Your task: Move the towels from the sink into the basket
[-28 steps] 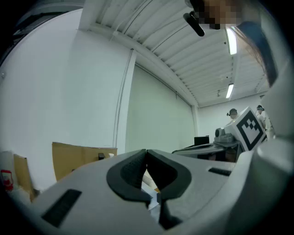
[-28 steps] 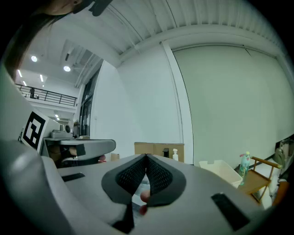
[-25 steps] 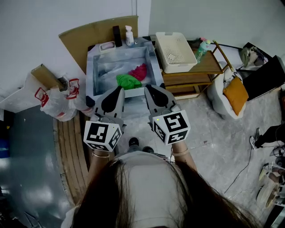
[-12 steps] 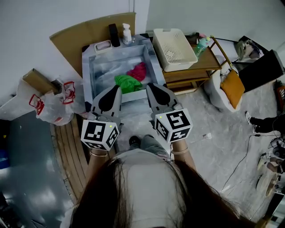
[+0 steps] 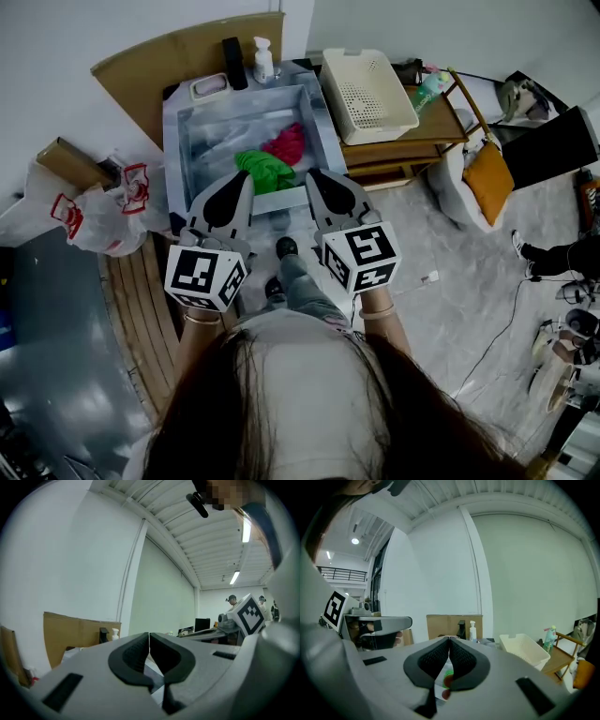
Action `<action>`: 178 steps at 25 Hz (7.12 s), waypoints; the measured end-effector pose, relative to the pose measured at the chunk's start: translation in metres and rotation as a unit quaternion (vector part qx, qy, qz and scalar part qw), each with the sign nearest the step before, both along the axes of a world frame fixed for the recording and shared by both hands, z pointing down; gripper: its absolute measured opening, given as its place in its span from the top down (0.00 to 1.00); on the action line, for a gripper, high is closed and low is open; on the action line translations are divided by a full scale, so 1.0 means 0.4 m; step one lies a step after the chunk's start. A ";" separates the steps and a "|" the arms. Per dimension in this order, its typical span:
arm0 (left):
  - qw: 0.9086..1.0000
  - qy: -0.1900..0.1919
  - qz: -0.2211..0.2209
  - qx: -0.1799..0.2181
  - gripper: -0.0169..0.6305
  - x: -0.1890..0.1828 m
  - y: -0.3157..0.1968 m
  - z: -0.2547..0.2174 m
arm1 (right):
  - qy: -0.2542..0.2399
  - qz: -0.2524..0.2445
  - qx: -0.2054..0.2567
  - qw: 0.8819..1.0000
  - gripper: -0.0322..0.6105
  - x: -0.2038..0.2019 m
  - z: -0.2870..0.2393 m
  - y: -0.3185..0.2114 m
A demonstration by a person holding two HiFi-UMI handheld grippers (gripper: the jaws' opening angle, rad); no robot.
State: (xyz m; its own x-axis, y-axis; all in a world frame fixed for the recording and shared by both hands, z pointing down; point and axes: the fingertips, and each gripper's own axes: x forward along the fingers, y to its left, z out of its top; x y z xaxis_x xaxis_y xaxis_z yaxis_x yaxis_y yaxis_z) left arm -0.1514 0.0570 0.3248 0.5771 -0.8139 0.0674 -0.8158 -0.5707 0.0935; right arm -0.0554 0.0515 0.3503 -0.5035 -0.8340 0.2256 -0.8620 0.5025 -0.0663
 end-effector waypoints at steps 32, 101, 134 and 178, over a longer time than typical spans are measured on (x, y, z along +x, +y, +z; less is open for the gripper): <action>0.998 0.001 -0.058 -0.035 0.96 0.007 -0.301 0.096 | 0.137 -0.181 -0.106 0.968 0.91 -0.085 0.283 -0.305; 0.981 -0.002 -0.155 -0.115 0.96 -0.124 -0.522 0.269 | 0.389 -0.436 -0.258 0.770 0.58 -0.232 0.941 -0.314; 0.992 -0.004 -0.089 -0.091 0.96 -0.213 -0.485 0.196 | 0.255 -0.278 -0.285 0.881 0.83 -0.271 0.717 -0.372; 0.999 0.002 -0.021 -0.030 0.96 -0.139 -0.429 0.097 | -0.098 -0.108 -0.200 0.969 0.83 -0.174 0.277 -0.395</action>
